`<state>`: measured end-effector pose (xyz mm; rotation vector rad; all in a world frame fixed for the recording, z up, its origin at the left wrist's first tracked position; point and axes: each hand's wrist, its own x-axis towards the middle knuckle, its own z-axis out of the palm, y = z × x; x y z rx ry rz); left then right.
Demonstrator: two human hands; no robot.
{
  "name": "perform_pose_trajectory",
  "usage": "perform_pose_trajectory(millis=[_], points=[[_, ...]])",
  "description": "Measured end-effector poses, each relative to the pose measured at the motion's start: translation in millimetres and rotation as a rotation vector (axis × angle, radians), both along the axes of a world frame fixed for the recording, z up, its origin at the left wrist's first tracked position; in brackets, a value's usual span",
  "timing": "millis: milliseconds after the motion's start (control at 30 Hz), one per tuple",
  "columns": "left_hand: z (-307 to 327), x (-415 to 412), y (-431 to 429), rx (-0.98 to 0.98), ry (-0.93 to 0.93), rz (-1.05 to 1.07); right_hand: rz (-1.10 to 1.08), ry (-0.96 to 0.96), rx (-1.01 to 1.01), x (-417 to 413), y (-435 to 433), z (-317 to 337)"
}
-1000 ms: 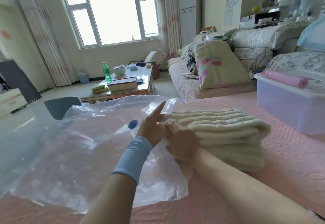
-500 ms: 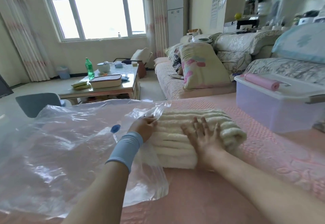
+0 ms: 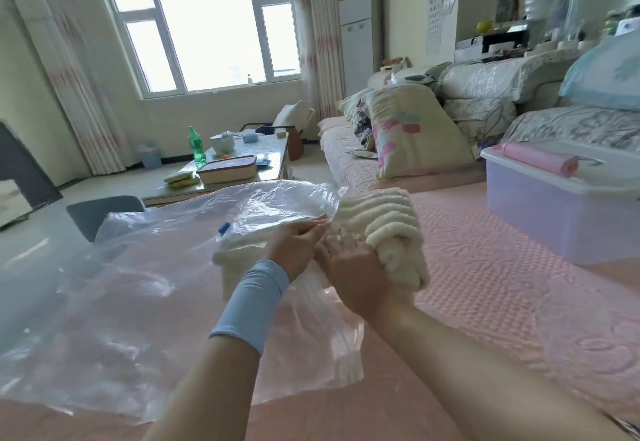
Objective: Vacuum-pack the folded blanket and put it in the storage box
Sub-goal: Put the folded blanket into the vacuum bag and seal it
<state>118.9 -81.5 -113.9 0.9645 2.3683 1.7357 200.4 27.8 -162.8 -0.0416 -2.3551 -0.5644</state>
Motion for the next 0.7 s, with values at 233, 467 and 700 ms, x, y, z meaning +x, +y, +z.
perform_pose_trajectory(millis=[233, 467, 700], points=[[-42.4, -21.5, -18.5, -0.219, -0.055, 0.042, 0.264, -0.487, -0.341, -5.9, 10.4, -22.2], [-36.8, -27.2, -13.5, -0.407, -0.069, 0.053, -0.059, -0.422, -0.321, 22.3, 65.1, -38.5], [-36.8, -21.3, -1.3, -0.335, 0.055, 0.058, -0.003, -0.34, -0.627, 17.7, 63.1, -50.0]])
